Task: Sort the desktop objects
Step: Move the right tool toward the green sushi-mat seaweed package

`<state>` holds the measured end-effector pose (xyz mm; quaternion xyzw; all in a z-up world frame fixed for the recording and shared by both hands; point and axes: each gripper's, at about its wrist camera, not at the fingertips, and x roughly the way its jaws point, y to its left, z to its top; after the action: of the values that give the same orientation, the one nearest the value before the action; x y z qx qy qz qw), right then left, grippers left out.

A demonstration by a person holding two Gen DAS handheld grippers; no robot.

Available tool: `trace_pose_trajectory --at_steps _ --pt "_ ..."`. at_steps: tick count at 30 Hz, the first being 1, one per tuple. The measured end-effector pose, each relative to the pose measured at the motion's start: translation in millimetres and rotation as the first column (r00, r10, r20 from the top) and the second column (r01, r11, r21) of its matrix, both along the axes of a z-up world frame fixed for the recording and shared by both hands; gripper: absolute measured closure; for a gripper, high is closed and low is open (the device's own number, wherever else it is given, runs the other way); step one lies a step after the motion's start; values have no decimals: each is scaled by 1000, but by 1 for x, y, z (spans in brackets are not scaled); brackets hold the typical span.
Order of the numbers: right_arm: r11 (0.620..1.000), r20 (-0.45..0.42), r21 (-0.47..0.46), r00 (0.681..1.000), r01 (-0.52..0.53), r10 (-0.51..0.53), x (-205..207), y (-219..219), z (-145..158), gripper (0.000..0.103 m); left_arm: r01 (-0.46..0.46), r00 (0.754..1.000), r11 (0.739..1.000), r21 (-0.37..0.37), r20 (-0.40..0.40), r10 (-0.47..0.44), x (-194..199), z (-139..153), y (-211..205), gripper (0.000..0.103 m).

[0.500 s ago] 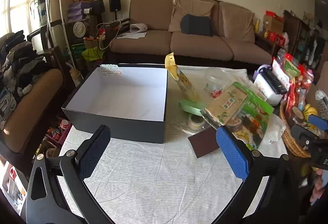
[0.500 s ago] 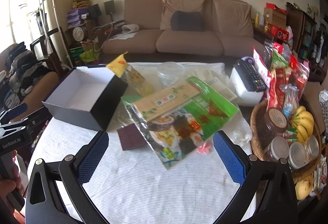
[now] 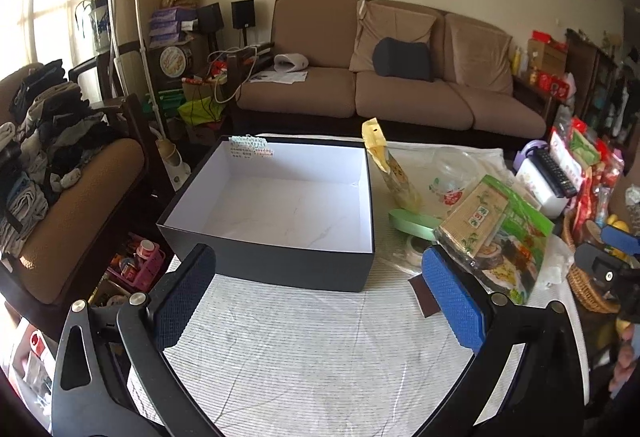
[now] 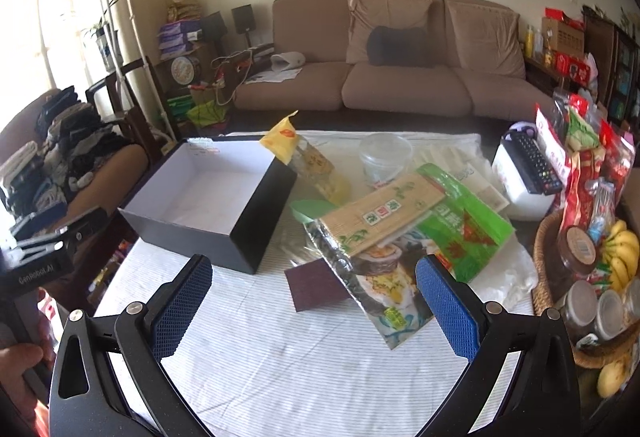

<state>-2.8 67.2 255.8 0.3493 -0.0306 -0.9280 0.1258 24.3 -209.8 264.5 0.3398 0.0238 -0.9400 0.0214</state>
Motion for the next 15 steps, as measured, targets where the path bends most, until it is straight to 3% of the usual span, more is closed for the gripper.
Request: trace_pose_trajectory --at_steps 5,11,15 --pt "985 54 -130 992 117 -110 -7 61 -10 0 72 995 995 62 71 -77 -10 -25 18 0" --pt "894 228 -357 953 271 -198 -18 142 -55 0 165 972 973 160 141 -188 -31 -58 60 0" --pt "866 283 -381 932 326 -226 -25 171 -86 0 195 958 968 159 182 -223 -48 -80 90 0"
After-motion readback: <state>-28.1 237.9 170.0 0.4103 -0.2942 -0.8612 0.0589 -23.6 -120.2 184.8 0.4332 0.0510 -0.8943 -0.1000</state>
